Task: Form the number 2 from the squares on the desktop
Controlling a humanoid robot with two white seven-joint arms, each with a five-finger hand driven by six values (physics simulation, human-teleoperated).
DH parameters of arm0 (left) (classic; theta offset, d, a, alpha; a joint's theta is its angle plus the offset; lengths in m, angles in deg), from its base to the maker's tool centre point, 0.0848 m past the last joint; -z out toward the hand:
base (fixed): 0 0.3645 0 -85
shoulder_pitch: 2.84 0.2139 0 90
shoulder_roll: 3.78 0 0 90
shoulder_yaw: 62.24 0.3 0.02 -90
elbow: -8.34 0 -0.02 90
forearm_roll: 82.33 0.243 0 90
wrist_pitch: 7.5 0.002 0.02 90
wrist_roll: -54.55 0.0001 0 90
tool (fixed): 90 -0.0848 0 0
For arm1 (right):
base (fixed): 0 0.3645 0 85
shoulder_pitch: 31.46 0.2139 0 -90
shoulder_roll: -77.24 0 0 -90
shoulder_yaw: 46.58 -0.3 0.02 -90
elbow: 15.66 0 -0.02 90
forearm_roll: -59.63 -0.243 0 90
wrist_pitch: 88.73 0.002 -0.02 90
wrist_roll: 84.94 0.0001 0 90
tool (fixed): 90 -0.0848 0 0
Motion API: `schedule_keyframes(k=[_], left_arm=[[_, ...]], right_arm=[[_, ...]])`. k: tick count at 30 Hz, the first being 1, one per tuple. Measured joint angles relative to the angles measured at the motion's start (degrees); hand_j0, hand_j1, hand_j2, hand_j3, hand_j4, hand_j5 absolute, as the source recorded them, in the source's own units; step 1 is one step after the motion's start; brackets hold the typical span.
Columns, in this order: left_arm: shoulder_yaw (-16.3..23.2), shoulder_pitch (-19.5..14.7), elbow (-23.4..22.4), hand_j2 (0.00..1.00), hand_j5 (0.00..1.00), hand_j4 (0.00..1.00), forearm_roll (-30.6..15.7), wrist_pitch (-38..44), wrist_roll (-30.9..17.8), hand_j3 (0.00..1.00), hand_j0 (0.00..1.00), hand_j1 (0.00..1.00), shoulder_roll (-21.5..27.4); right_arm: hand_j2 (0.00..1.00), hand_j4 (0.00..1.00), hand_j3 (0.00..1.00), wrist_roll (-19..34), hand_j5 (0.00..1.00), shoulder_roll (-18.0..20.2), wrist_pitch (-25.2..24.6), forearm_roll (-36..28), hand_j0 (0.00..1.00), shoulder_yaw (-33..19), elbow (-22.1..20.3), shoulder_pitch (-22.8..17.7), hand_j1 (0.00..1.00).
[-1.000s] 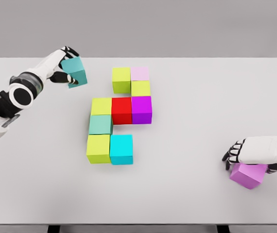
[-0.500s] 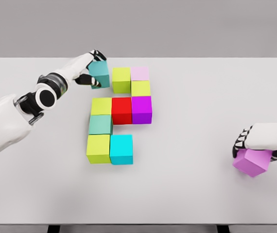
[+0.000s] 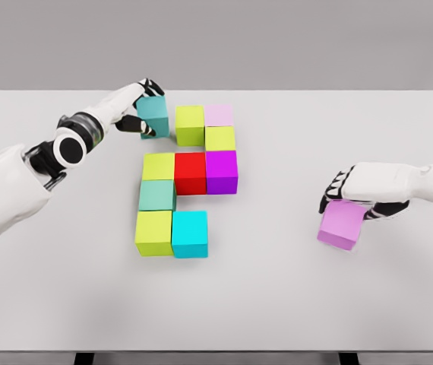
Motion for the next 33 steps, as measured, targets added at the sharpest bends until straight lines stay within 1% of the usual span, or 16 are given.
schedule_keyframes(k=[4, 5, 7, 9, 10, 12, 13, 14, 15, 18, 21, 23, 26, 29, 32, 33], left_arm=[[0.0, 0.1, -0.8, 0.47, 0.47, 0.47, 1.1, -0.7, 0.0, 0.47, 0.47, 0.47, -0.5], [0.0, 0.1, -0.9, 0.50, 0.50, 0.50, 1.5, -0.8, 0.0, 0.50, 0.50, 0.50, -0.6], [0.0, 0.1, -1.0, 0.64, 0.64, 0.64, 2.0, -0.9, 0.0, 0.64, 0.64, 0.64, -0.8], [0.0, 0.1, -1.0, 0.69, 0.69, 0.69, 2.3, -1.0, 0.0, 0.69, 0.69, 0.69, -0.9], [0.0, 0.1, -1.0, 0.77, 0.77, 0.77, 2.4, -1.0, 0.0, 0.77, 0.77, 0.77, -0.9], [0.0, 0.0, -1.1, 0.81, 0.81, 0.81, 2.5, -1.1, 0.0, 0.81, 0.81, 0.81, -0.9], [0.0, 0.0, -1.1, 0.83, 0.83, 0.83, 2.5, -1.1, 0.0, 0.83, 0.83, 0.83, -0.9], [0.0, 0.0, -1.1, 0.85, 0.85, 0.85, 2.5, -1.1, 0.0, 0.85, 0.85, 0.85, -0.9], [0.0, 0.0, -1.1, 0.87, 0.87, 0.87, 2.5, -1.1, 0.0, 0.87, 0.87, 0.87, -0.9], [0.0, -0.1, -1.1, 0.95, 0.95, 0.95, 2.6, -1.1, 0.1, 0.95, 0.95, 0.95, -1.0], [0.0, -0.1, -1.1, 0.97, 0.97, 0.97, 2.6, -1.1, 0.1, 0.97, 0.97, 0.97, -1.1], [0.0, 0.0, -1.1, 0.97, 0.97, 0.97, 2.5, -1.1, 0.1, 0.97, 0.97, 0.97, -1.1], [0.0, -1.1, -0.8, 1.00, 1.00, 1.00, 2.4, -1.3, 0.1, 1.00, 1.00, 1.00, -0.6], [0.0, -3.3, -0.6, 1.00, 1.00, 1.00, 2.0, -4.6, 0.2, 1.00, 1.00, 1.00, 4.6], [0.6, -3.4, -0.2, 1.00, 1.00, 1.00, 1.7, -6.6, -0.4, 1.00, 1.00, 1.00, 9.9], [1.7, -4.2, 0.1, 1.00, 1.00, 1.00, 1.6, -6.7, -2.1, 1.00, 1.00, 1.00, 10.8]], right_arm=[[0.67, 0.67, 0.67, 0.0, 0.67, -3.4, 0.0, 0.0, 0.67, 0.1, 0.0, 1.8, 0.67], [0.67, 0.67, 0.67, 0.0, 0.67, -4.1, 0.0, 0.0, 0.67, 0.2, -0.1, 2.4, 0.67], [0.67, 0.67, 0.67, 0.0, 0.67, -5.5, 0.0, -0.1, 0.67, 0.4, -0.6, 3.2, 0.67], [0.67, 0.67, 0.67, 0.0, 0.67, -6.6, 0.0, -0.2, 0.67, 0.5, -1.4, 3.8, 0.67], [0.67, 0.67, 0.67, 0.0, 0.67, -7.0, 0.0, -0.2, 0.67, 0.6, -2.2, 3.8, 0.67], [0.68, 0.68, 0.68, 0.0, 0.68, -7.5, 0.0, -0.3, 0.68, 0.7, -4.5, 3.8, 0.68], [0.81, 0.81, 0.81, 0.0, 0.81, -7.7, 0.0, -0.4, 0.81, 0.7, -5.3, 4.0, 0.81], [1.00, 1.00, 1.00, 0.0, 1.00, -7.7, 0.0, -0.5, 1.00, 0.6, -5.8, 4.3, 1.00], [1.00, 1.00, 1.00, 0.0, 1.00, -7.7, 0.0, -0.6, 1.00, 0.2, -5.8, 4.3, 1.00], [1.00, 1.00, 1.00, 0.0, 1.00, -6.0, 0.0, -1.4, 1.00, -3.9, -1.9, 4.3, 1.00], [1.00, 1.00, 1.00, 0.0, 1.00, -1.4, 0.0, -1.5, 1.00, -5.8, 3.5, 3.8, 1.00], [1.00, 1.00, 1.00, 0.0, 1.00, 2.9, 0.0, -1.1, 1.00, -5.5, 5.1, 2.8, 1.00], [1.00, 1.00, 1.00, 0.0, 1.00, 6.1, 0.0, 2.1, 1.00, -3.1, 5.8, 2.4, 1.00], [1.00, 1.00, 1.00, 0.0, 1.00, 6.9, 0.0, 4.5, 1.00, -0.2, 3.9, 0.6, 1.00], [1.00, 1.00, 1.00, 0.0, 1.00, 4.0, 0.0, 5.2, 1.00, 1.6, 2.3, 0.5, 1.00], [1.00, 1.00, 1.00, 0.0, 1.00, 3.1, 0.0, 5.3, 1.00, 2.1, 1.8, 0.6, 1.00]])
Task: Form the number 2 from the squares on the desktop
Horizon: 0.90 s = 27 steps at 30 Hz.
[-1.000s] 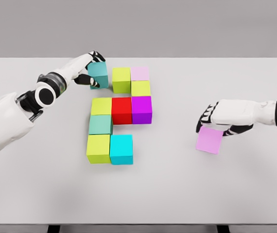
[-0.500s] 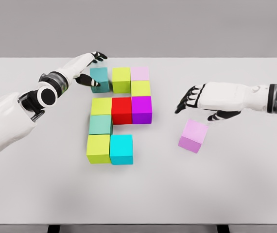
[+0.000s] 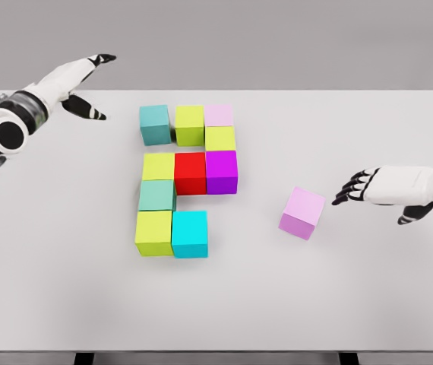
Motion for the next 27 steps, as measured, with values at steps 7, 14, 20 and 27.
schedule_keyframes(k=[7, 14, 20, 27], left_arm=[[2.6, -5.6, 1.5, 1.00, 1.00, 1.00, 2.0, 4.7, -27.1, 1.00, 1.00, 1.00, 1.7], [2.9, -5.6, -0.6, 1.00, 1.00, 1.00, 3.0, 6.4, -31.8, 1.00, 1.00, 1.00, -0.2], [2.9, -5.7, -1.8, 1.00, 1.00, 1.00, 3.2, 6.7, -32.3, 1.00, 1.00, 1.00, -2.2], [3.0, -5.7, -2.4, 1.00, 1.00, 1.00, 3.3, 6.7, -32.3, 1.00, 1.00, 1.00, -4.0]], right_arm=[[1.00, 1.00, 1.00, 0.0, 1.00, -3.5, 0.0, 0.3, 1.00, 2.3, -8.1, 0.0, 1.00], [1.00, 1.00, 1.00, 0.0, 1.00, -5.5, 0.0, 0.3, 1.00, 3.2, -10.9, 0.8, 1.00], [1.00, 1.00, 1.00, 0.0, 1.00, -7.4, 0.0, 0.3, 1.00, 6.0, -11.3, 2.2, 1.00], [1.00, 1.00, 1.00, 0.0, 1.00, -5.4, 0.0, 0.3, 1.00, 6.5, -11.3, 2.4, 1.00]])
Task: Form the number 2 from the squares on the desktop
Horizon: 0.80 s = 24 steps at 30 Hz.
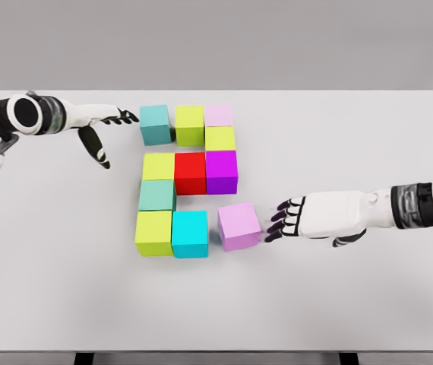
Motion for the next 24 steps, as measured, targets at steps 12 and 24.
schedule_keyframes(k=[12, 24], left_arm=[[-0.1, -0.2, -3.5, 1.00, 1.00, 1.00, 2.4, -0.2, 0.0, 1.00, 1.00, 1.00, -2.3], [-0.1, -0.5, -5.5, 1.00, 1.00, 1.00, 3.6, -0.7, 0.0, 1.00, 1.00, 1.00, -3.6]], right_arm=[[1.00, 1.00, 1.00, 0.0, 1.00, -2.3, 0.0, 0.1, 1.00, -0.4, 10.3, 5.8, 1.00], [1.00, 1.00, 1.00, 0.0, 1.00, -5.1, 0.0, 0.2, 1.00, 3.1, 8.2, 5.7, 1.00]])
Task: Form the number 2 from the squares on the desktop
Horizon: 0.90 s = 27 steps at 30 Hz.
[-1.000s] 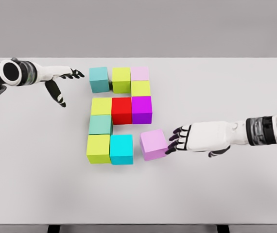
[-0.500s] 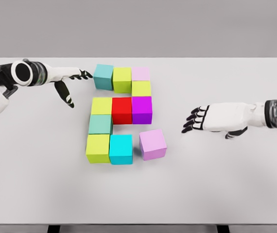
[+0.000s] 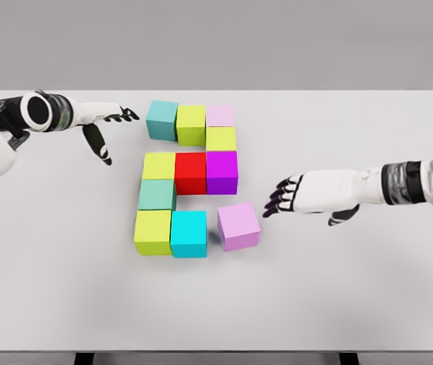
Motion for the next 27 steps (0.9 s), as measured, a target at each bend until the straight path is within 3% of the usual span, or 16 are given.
schedule_keyframes(k=[7, 27], left_arm=[[0.1, 0.1, 0.2, 1.00, 1.00, 1.00, 1.0, -0.3, 0.0, 1.00, 1.00, 1.00, -0.5], [0.1, 0.4, 0.3, 1.00, 1.00, 1.00, 1.1, -4.5, 0.0, 1.00, 1.00, 1.00, 0.1]], right_arm=[[1.00, 1.00, 1.00, 0.0, 1.00, 0.0, 0.0, 0.0, 1.00, 0.7, -3.5, 0.0, 1.00], [1.00, 1.00, 1.00, 0.0, 1.00, -0.1, 0.0, 0.0, 1.00, 0.8, -6.4, 0.4, 1.00]])
